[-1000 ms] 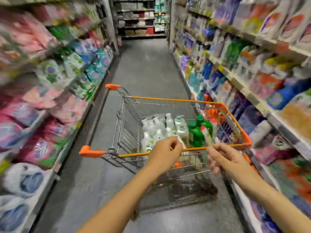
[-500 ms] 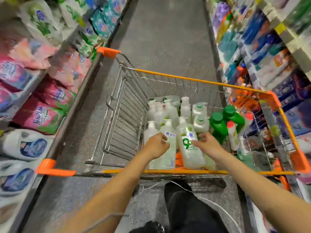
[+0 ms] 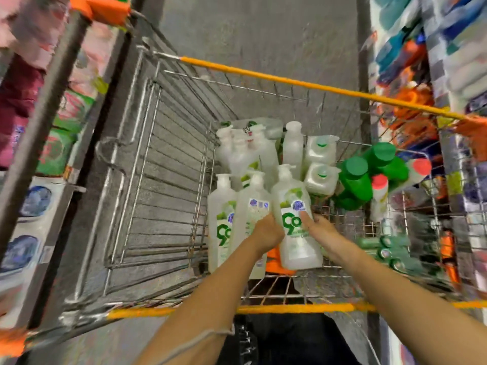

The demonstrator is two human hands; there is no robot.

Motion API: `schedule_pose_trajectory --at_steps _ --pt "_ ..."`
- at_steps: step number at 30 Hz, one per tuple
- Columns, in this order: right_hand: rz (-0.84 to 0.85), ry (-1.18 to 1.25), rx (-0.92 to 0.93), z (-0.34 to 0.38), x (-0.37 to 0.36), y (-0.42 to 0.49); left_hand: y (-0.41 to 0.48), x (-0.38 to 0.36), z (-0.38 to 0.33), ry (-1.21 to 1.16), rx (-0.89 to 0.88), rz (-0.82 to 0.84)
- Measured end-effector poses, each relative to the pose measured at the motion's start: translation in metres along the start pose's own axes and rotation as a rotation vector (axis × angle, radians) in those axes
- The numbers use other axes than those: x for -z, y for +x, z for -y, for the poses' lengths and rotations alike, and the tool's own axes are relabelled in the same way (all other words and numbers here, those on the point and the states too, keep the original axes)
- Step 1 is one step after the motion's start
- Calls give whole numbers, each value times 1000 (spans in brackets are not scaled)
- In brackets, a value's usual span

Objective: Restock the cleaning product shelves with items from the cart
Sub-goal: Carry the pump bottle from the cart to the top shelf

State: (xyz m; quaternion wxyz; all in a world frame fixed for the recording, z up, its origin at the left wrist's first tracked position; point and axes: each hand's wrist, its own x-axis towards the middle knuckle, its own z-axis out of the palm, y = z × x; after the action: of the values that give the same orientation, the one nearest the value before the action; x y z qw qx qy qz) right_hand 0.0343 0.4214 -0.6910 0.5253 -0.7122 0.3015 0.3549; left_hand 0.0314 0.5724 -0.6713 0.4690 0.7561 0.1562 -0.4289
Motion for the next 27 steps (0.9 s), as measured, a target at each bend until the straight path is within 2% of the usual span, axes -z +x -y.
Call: schedule_pose_trajectory --at_steps 4,9,17,20,27 --pt "-16 44 49 -4 -4 3 -1 -8 0 -194 -5 51" --pt "-61 121 64 -7 -8 -2 -5 0 1 -287 14 114" --pt "6 323 188 10 -2 -41 -35 14 -6 -449 -22 62" --pt "45 393 279 29 -3 -68 -58 26 -16 -531 -90 118" --pt "51 514 459 60 -17 -148 -119 42 -26 -666 -354 54"
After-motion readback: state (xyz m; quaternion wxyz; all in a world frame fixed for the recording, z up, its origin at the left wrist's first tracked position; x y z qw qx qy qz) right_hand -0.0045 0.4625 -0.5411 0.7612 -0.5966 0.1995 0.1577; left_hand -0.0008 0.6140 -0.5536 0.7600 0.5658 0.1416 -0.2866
